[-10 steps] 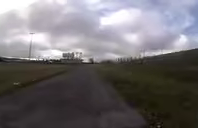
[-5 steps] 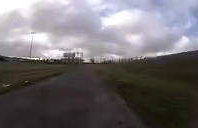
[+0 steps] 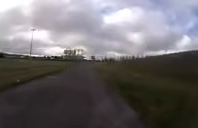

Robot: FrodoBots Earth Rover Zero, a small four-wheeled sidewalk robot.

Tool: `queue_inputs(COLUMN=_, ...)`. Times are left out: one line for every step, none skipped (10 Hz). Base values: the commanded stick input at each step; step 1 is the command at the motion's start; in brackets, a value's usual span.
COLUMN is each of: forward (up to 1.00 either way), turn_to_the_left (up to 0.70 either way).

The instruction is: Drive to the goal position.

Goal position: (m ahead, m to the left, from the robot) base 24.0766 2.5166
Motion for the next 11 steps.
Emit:
queue_inputs(forward=1.0, turn_to_the_left=0.0)
queue_inputs(forward=1.0, turn_to_the_left=0.0)
queue_inputs(forward=1.0, turn_to_the_left=0.0)
queue_inputs(forward=1.0, turn_to_the_left=0.0)
queue_inputs(forward=1.0, turn_to_the_left=0.0)
queue_inputs(forward=1.0, turn_to_the_left=0.0)
queue_inputs(forward=1.0, turn_to_the_left=0.0)
queue_inputs(forward=1.0, turn_to_the_left=0.0)
queue_inputs(forward=1.0, turn_to_the_left=0.0)
queue_inputs(forward=1.0, turn_to_the_left=0.0)
queue_inputs(forward=1.0, turn_to_the_left=0.0)
